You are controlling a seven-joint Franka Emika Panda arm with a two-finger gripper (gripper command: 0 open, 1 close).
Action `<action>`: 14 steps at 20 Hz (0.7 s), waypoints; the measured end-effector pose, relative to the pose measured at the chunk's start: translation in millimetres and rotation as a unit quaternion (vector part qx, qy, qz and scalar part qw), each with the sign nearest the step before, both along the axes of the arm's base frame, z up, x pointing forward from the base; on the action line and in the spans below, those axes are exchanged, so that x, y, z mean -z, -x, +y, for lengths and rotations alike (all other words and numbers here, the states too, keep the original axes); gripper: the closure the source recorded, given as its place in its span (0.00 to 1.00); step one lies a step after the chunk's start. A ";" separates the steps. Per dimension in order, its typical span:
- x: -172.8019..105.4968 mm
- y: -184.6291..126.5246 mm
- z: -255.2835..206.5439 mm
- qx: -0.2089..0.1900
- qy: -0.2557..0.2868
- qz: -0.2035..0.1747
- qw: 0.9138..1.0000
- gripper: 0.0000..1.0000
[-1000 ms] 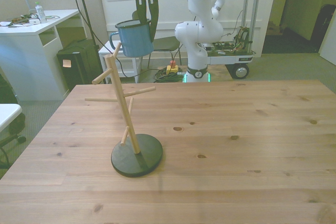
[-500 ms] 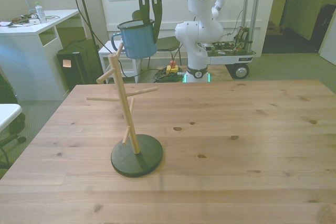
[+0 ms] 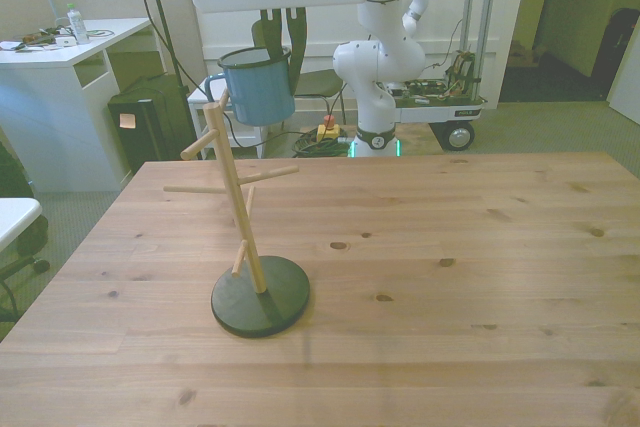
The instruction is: Hang the mug
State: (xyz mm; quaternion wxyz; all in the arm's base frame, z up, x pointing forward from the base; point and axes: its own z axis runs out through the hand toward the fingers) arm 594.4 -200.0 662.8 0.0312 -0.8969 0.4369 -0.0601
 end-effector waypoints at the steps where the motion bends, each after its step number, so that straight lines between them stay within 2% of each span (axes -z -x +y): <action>1: 0.3 -2.4 -0.1 0.000 0.001 0.000 1.000 1.00; 2: 0.4 -4.6 -0.3 0.000 0.003 0.000 1.000 0.00; 14: -4.0 -7.0 -2.7 0.002 0.008 -0.006 1.000 0.00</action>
